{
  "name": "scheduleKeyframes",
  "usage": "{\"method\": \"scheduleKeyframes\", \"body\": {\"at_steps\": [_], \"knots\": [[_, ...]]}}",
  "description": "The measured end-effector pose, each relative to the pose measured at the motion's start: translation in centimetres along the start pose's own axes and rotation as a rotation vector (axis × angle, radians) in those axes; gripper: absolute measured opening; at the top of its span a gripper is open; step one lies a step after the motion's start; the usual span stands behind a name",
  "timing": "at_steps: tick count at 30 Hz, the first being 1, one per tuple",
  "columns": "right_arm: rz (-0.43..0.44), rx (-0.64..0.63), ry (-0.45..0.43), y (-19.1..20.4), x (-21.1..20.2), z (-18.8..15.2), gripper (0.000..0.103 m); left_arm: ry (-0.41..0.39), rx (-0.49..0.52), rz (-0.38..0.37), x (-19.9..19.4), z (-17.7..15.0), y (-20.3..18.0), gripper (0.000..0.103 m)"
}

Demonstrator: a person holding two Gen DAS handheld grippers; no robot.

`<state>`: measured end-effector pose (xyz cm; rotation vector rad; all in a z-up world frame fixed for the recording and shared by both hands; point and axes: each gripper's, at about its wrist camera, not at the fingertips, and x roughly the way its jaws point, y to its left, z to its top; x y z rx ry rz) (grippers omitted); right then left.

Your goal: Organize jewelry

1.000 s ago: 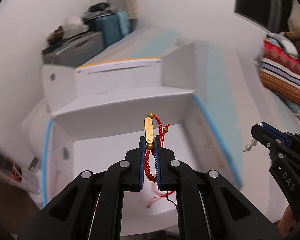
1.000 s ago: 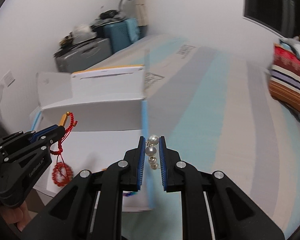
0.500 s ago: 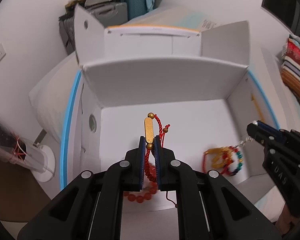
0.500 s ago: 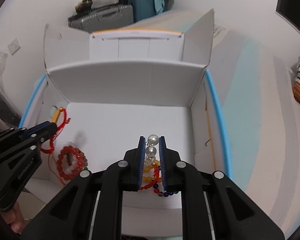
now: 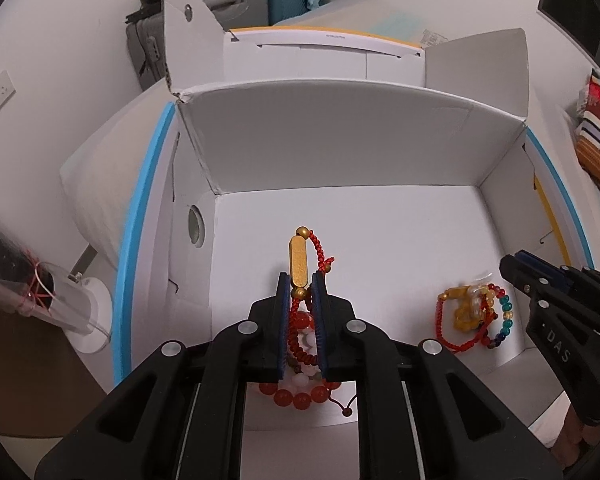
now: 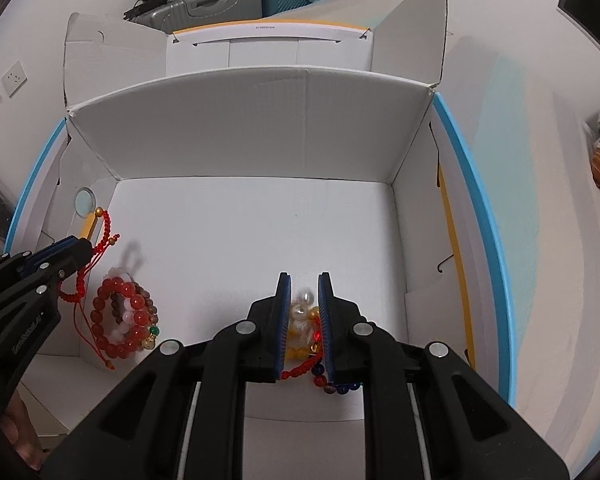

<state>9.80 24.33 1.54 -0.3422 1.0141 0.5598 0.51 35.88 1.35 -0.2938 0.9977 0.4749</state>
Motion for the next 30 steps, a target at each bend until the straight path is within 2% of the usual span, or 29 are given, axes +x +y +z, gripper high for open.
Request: {"method": "scheduleKeyframes", "body": {"at_steps": [2,4,6,8,10,12,13,16,20,24,30], "knots": [[0.004,0.003,-0.009,-0.1,-0.4,0.0,0.025,-0.005,-0.002,0.002,-0.3,0.0,0.0,0.017],[0.008,0.014,-0.033,-0.5,-1.1,-0.1,0.041,-0.02,-0.006,0.004,-0.8,-0.1,0.1,0.024],[0.011,0.025,-0.061,-1.0,-2.2,-0.2,0.048,-0.05,-0.013,0.011,-1.9,-0.3,0.1,0.044],[0.008,0.029,-0.088,-1.3,-3.4,-0.2,0.057,-0.086,-0.019,0.015,-3.1,-0.4,0.1,0.054],[0.006,0.033,-0.121,-1.5,-4.6,-0.4,0.066,-0.098,-0.017,0.008,-3.8,-0.6,-0.1,0.059],[0.004,0.029,-0.14,-1.6,-5.5,-0.5,0.069,-0.118,-0.018,0.013,-4.7,-0.8,-0.2,0.071],[0.002,0.027,-0.149,-1.7,-6.0,-0.6,0.072,-0.13,-0.017,0.019,-5.1,-1.0,-0.2,0.071],[-0.013,0.029,-0.196,-1.8,-7.9,-1.2,0.082,-0.164,-0.026,0.021,-6.6,-1.7,-0.1,0.083],[-0.015,0.038,-0.246,-2.1,-10.4,-2.6,0.087,-0.22,-0.036,0.015,-8.9,-3.4,0.1,0.096],[-0.02,0.029,-0.282,-2.2,-12.2,-4.3,0.093,-0.253,-0.039,0.0,-10.6,-5.3,0.0,0.097],[-0.022,0.038,-0.317,-2.3,-13.7,-6.9,0.095,-0.285,-0.054,-0.008,-12.0,-8.1,0.1,0.097]]}}
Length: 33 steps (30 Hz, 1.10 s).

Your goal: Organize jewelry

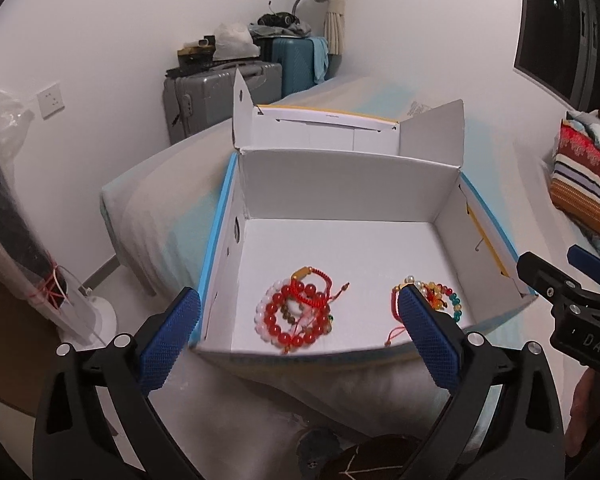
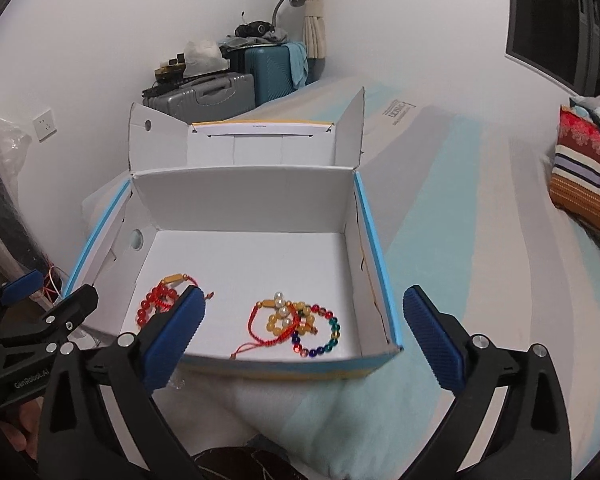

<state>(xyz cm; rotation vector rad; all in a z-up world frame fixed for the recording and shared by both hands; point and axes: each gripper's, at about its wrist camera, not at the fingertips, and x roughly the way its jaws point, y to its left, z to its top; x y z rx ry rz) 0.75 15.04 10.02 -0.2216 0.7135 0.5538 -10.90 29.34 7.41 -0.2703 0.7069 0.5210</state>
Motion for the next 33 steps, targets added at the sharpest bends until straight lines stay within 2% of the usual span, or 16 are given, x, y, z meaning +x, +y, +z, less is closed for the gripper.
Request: {"method": "scheduleKeyframes", "body": {"at_steps": [14,26,33], "knots": [[-0.02,0.004,0.011,-0.2,-0.8,-4.3,0.095,-0.009,0.007,-0.011,-1.7,-3.2,-0.2,0.097],[-0.018,0.012,0.026,-0.5,-0.4,-4.8,0.095,0.023,0.018,0.011,-0.3,-3.4,-0.6,0.097],[-0.021,0.01,0.032,-0.6,-0.1,-4.9,0.095,0.011,0.023,0.027,-0.1,-3.2,-1.0,0.097]]}}
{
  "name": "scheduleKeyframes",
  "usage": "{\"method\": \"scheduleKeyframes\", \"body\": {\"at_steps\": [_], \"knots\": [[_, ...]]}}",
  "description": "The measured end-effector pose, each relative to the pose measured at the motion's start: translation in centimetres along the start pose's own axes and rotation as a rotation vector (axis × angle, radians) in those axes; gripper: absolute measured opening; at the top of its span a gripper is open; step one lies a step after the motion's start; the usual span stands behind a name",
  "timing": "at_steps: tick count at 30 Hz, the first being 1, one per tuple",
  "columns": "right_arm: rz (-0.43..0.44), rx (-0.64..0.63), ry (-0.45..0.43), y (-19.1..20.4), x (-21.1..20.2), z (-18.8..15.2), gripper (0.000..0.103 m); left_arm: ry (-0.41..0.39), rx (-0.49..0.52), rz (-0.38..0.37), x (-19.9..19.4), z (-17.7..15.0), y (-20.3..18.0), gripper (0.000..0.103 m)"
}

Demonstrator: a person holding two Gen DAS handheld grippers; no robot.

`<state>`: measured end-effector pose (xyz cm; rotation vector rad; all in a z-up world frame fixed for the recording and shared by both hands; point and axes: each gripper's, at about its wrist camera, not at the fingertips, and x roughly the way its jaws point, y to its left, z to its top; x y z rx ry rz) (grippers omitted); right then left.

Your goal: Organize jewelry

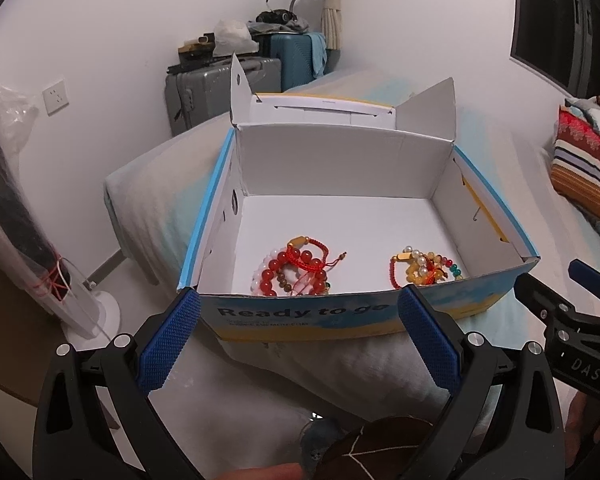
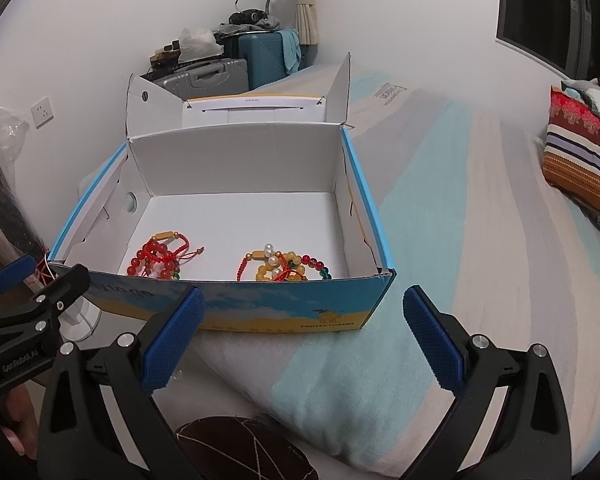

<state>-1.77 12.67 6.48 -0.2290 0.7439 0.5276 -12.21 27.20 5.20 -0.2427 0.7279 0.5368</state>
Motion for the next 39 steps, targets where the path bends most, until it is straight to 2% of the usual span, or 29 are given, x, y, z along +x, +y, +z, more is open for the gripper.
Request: {"method": "scheduleKeyframes", "body": {"at_steps": [25,33,39], "knots": [[-0.003,0.005,0.01,-0.48,0.25,-0.15,0.095,0.001,-0.004,-0.013,-0.09,-0.1,-0.65,0.097],[-0.002,0.004,0.01,-0.54,0.18,-0.2,0.095,0.001,0.007,0.004,-0.14,-0.1,-0.69,0.097],[-0.001,0.003,0.009,-0.47,0.19,-0.22,0.095,0.013,-0.002,-0.021,-0.04,-0.18,-0.75,0.097]]}}
